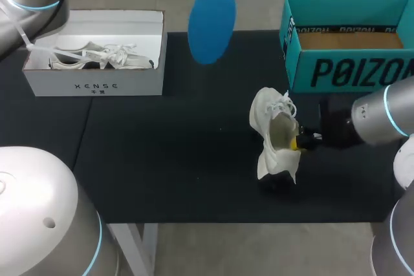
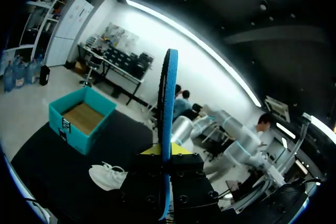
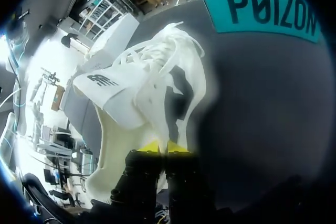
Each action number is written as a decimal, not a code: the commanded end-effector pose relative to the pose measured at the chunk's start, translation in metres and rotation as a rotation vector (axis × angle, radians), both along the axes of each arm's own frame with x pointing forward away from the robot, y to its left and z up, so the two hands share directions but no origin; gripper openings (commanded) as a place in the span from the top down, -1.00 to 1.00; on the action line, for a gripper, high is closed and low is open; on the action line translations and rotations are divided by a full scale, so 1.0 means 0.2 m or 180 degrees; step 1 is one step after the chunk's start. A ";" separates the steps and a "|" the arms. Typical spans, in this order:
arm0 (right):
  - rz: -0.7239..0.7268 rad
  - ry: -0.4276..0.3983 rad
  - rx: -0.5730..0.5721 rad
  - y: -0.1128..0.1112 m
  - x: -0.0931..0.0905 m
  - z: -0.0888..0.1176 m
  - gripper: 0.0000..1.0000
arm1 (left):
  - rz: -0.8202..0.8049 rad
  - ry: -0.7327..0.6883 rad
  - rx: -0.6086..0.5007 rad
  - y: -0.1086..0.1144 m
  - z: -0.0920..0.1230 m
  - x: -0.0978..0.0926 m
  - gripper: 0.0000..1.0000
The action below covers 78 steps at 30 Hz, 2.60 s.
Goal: Take the shoe out of the shoebox, open the shoe tongue, remove and reinsert the insole, then place the shoe into the shoebox
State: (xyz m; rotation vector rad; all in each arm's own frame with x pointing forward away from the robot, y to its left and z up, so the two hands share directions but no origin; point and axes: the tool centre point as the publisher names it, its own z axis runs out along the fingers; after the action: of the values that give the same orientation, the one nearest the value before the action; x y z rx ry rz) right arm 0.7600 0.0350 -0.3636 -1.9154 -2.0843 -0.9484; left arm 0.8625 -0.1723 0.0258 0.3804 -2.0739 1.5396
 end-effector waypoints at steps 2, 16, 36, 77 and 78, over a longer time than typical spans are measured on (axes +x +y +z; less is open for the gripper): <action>-0.0062 -0.0017 -0.0146 0.06 0.02 -0.07 1.00 | -0.0001 -0.0001 0.0001 0.00 0.00 0.00 1.00; -0.0143 0.0015 -0.0126 0.08 0.01 -0.11 -1.00 | -0.0001 -0.0001 0.0001 0.00 0.00 0.00 1.00; -0.0093 -0.0381 0.0222 0.07 0.13 0.51 -1.00 | -0.0001 -0.0001 0.0001 0.00 0.00 0.00 1.00; 0.0439 0.0395 0.1949 0.02 0.47 0.98 -1.00 | -0.0001 -0.0001 0.0001 0.00 0.00 0.00 1.00; 0.0470 0.0468 0.1999 0.02 0.49 1.01 -1.00 | -0.0001 -0.0001 0.0001 0.00 0.00 0.00 1.00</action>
State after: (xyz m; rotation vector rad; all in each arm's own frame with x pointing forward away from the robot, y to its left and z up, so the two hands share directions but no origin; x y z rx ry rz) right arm 0.8234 0.0435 -0.1718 -1.5466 -1.5405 -1.3745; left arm 0.8626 -0.1723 0.0258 0.3804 -2.0739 1.5396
